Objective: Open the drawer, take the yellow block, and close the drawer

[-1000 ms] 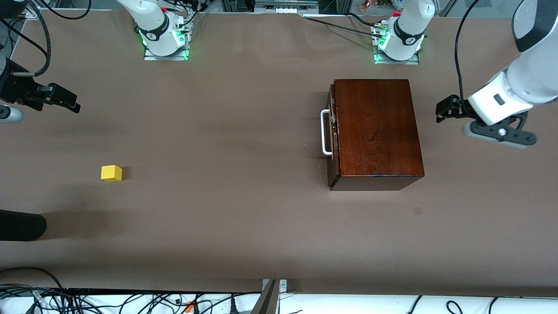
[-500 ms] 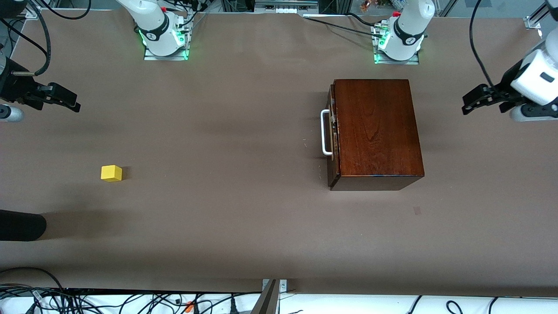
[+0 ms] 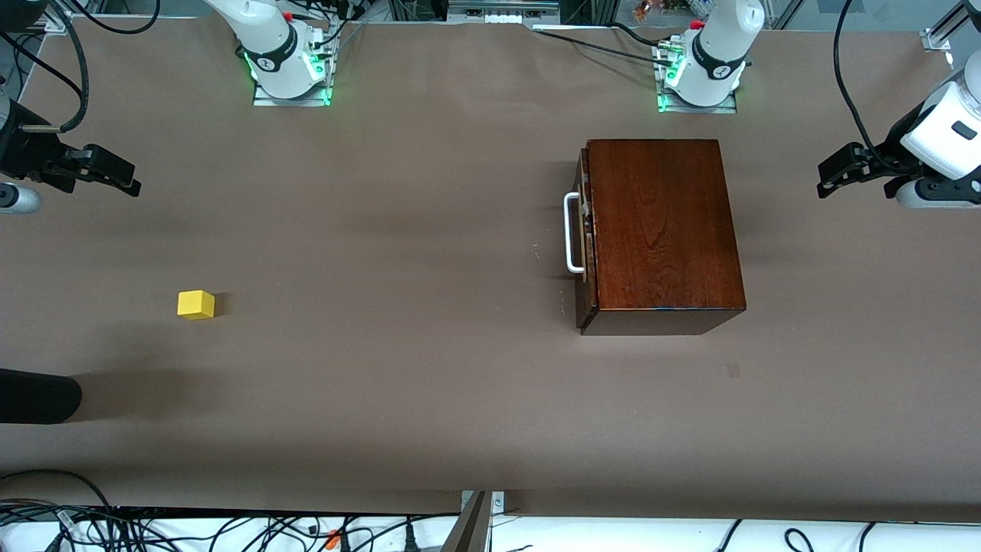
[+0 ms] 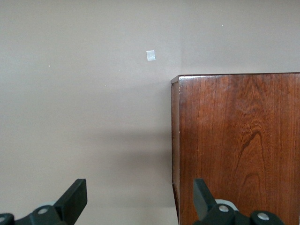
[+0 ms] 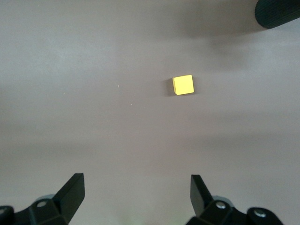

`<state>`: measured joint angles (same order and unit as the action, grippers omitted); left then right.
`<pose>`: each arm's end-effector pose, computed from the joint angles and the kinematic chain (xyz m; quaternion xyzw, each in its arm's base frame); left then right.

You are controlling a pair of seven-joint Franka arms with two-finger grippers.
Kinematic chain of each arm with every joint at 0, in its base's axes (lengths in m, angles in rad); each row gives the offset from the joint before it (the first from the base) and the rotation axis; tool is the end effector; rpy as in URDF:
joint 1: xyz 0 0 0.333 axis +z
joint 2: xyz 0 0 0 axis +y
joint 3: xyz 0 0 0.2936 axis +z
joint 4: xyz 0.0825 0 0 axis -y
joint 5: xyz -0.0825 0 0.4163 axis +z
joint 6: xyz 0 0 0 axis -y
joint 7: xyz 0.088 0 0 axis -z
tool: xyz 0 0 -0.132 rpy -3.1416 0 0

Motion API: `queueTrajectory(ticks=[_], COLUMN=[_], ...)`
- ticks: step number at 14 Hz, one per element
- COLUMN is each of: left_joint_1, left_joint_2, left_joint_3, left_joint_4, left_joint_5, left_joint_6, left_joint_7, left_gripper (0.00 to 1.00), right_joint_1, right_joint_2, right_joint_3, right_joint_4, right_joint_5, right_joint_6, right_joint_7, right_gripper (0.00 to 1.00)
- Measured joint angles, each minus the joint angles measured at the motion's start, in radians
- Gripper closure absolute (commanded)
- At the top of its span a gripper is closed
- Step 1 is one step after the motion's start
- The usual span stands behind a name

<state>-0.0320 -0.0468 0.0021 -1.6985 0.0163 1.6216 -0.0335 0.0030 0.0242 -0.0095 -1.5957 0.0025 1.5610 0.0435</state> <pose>0.5741 -0.0151 0.5442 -0.9999 -0.0013 0.0148 0.0086 0.5895 -0.0034 0.5495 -0.9993 0.0250 0.0295 0.0006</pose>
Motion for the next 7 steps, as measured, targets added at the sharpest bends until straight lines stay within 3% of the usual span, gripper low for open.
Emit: queueTrajectory(ticks=[7], left_joint_1=[-0.006], left_joint_2=[0.002], left_joint_3=[-0.002], left_joint_4=[0.001], left_joint_5=[0.001], left_joint_6=[-0.005], left_joint_7=[0.003], left_gripper=[0.0], right_joint_1=[0.0], right_joint_2=[0.0], right_joint_3=[0.0], right_joint_4=[0.0], right_joint_5=[0.0], right_joint_6=[-0.004], right_joint_7=[0.0], right_gripper=[0.0])
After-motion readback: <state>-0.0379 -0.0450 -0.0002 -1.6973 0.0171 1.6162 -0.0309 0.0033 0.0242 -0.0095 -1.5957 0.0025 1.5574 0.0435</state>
